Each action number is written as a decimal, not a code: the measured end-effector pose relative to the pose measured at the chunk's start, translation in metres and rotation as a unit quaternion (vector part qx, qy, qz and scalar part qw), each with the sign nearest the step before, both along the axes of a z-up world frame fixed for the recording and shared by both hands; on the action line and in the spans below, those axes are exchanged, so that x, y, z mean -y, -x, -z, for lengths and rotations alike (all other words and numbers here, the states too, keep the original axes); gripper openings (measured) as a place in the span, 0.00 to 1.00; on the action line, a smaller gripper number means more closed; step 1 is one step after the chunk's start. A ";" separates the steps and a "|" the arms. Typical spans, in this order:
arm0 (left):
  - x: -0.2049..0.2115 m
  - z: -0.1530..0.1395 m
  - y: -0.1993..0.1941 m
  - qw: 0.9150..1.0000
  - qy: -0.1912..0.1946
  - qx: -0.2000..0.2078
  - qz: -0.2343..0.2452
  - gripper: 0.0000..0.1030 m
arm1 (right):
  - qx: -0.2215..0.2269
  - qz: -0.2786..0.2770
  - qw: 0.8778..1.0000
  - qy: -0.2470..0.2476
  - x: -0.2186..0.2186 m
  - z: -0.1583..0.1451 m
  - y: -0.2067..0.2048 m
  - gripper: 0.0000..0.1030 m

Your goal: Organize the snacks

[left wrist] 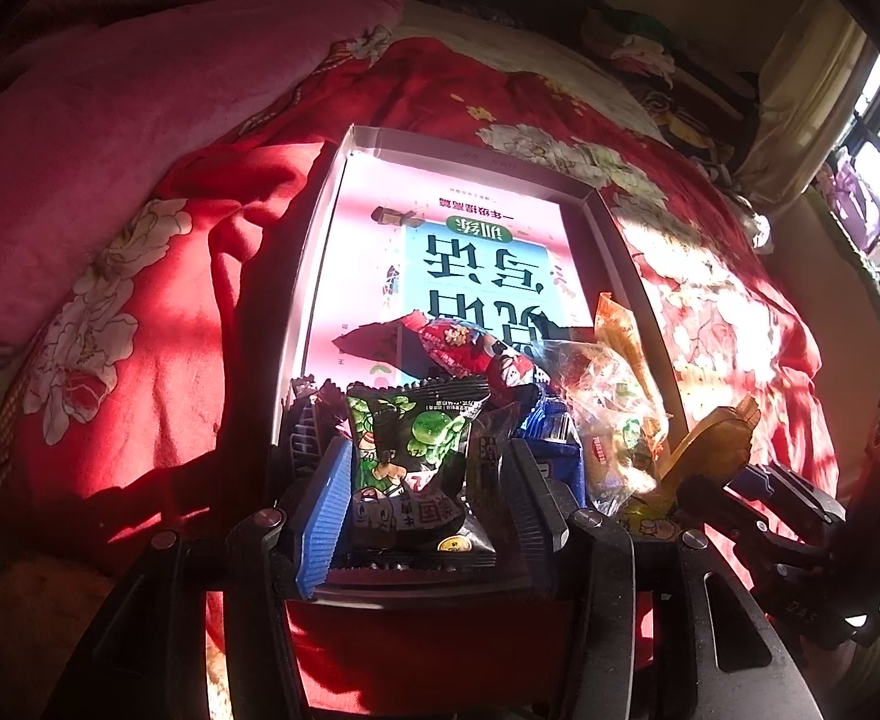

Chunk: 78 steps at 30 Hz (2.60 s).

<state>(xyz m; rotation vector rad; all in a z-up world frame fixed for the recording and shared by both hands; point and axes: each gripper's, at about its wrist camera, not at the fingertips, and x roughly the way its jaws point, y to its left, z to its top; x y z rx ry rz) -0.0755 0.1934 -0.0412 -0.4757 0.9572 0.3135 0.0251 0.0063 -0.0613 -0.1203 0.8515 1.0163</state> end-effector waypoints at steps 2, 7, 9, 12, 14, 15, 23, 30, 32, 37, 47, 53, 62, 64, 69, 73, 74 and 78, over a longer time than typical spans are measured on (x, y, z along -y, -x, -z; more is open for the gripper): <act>0.000 -0.002 0.000 1.000 -0.002 0.003 0.001 0.54 | 0.001 0.001 1.000 0.000 0.001 0.000 0.000 0.41; 0.002 -0.006 0.000 1.000 -0.004 0.015 0.004 0.62 | 0.008 0.003 1.000 -0.001 0.002 -0.002 0.001 0.43; 0.004 -0.009 0.000 1.000 -0.009 0.018 0.005 0.62 | 0.015 0.002 1.000 0.001 0.001 -0.003 0.002 0.43; 0.005 -0.012 0.000 1.000 -0.012 0.023 0.005 0.63 | 0.025 0.000 1.000 0.004 0.000 -0.005 0.004 0.44; 0.004 -0.014 0.002 0.999 -0.013 0.029 0.004 0.64 | 0.034 -0.001 0.999 0.006 0.000 -0.006 0.006 0.47; 0.004 -0.016 0.002 0.999 -0.015 0.030 0.003 0.67 | 0.038 -0.001 0.999 0.006 0.000 -0.007 0.007 0.48; 0.007 -0.031 0.007 0.998 -0.032 0.047 -0.004 0.74 | 0.058 0.002 0.998 -0.003 0.004 -0.017 0.013 0.58; 0.016 -0.040 0.009 0.998 -0.039 0.053 -0.003 0.77 | 0.080 0.007 0.997 -0.006 0.006 -0.026 0.018 0.65; 0.017 -0.042 0.010 0.998 -0.041 0.054 -0.004 0.77 | 0.086 0.010 0.996 -0.007 0.008 -0.029 0.020 0.69; 0.023 -0.048 0.013 0.997 -0.039 0.059 0.000 0.78 | 0.105 0.014 0.994 -0.013 0.010 -0.038 0.024 0.72; 0.056 -0.052 0.031 0.998 -0.049 0.034 0.008 0.78 | 0.118 0.023 0.993 -0.023 0.028 -0.065 0.042 0.89; 0.078 -0.044 0.051 0.999 -0.046 0.014 0.015 0.78 | 0.106 0.032 0.994 -0.010 0.048 -0.073 0.055 0.93; 0.090 -0.057 0.064 0.998 -0.056 0.020 0.011 0.78 | 0.083 0.046 0.995 -0.001 0.069 -0.074 0.073 0.95; 0.094 -0.057 0.065 0.998 -0.058 0.018 0.015 0.78 | 0.083 0.046 0.996 -0.001 0.069 -0.074 0.075 0.95; 0.100 -0.058 0.065 0.998 -0.060 0.019 0.024 0.78 | 0.084 0.044 0.995 0.001 0.067 -0.074 0.077 0.96; 0.100 -0.058 0.065 0.998 -0.059 0.021 0.024 0.78 | 0.084 0.045 0.995 0.001 0.066 -0.073 0.077 0.96; 0.100 -0.058 0.065 0.998 -0.058 0.021 0.024 0.78 | 0.083 0.046 0.995 0.001 0.067 -0.073 0.077 0.96; 0.100 -0.058 0.065 0.998 -0.053 0.024 0.025 0.78 | 0.082 0.048 0.995 0.001 0.068 -0.072 0.077 0.97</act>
